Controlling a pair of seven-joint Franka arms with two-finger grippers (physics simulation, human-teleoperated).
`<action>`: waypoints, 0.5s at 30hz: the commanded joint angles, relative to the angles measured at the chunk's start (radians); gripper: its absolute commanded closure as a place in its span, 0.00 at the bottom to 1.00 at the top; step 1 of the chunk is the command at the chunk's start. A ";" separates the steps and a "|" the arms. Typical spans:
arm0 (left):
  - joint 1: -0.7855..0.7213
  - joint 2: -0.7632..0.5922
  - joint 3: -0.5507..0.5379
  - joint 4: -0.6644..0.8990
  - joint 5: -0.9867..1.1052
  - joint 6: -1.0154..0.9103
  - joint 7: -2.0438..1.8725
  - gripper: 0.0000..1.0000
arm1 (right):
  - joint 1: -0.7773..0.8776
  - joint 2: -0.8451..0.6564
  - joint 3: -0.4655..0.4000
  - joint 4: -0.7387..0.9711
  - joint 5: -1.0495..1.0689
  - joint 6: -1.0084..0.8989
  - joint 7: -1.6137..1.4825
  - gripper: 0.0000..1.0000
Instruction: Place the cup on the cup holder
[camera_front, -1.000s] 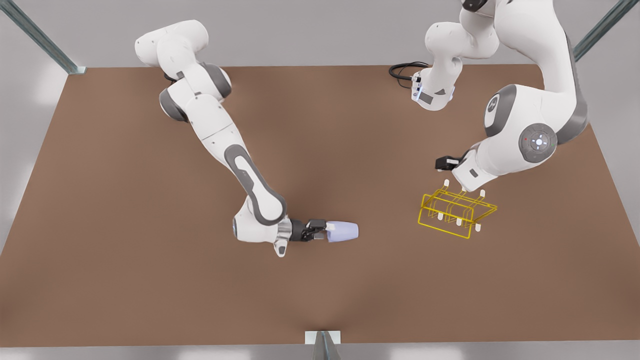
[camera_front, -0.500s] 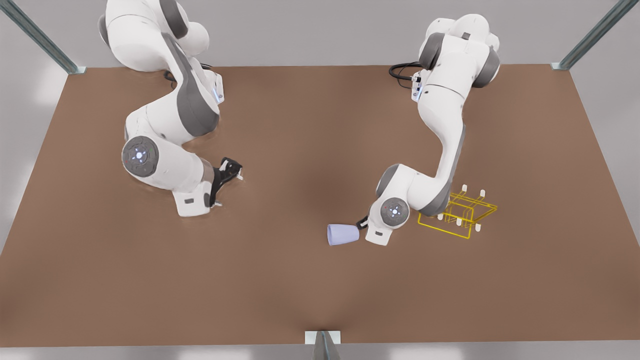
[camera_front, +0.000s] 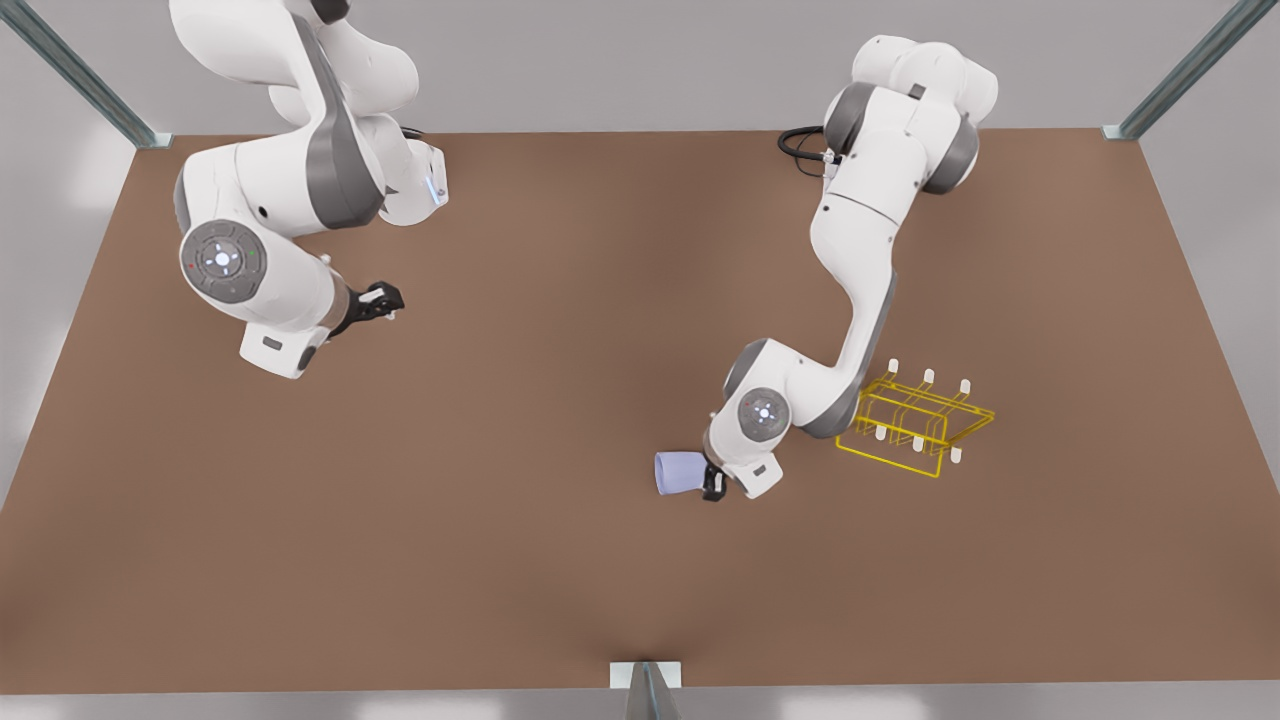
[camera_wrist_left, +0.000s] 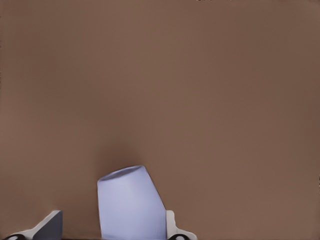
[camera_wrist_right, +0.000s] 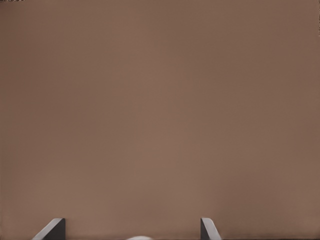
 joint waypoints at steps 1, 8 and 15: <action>-0.002 0.009 0.001 0.003 -0.002 0.054 -0.851 0.00 | 0.001 0.001 0.000 0.000 0.001 -0.010 0.280 0.00; -0.008 0.036 -0.001 0.004 -0.002 0.143 -0.836 0.00 | 0.004 0.006 0.000 0.000 0.001 -0.009 0.273 0.00; 0.002 0.053 -0.016 0.004 -0.002 0.190 -0.595 0.00 | 0.004 0.012 0.000 0.000 0.003 -0.003 0.267 0.00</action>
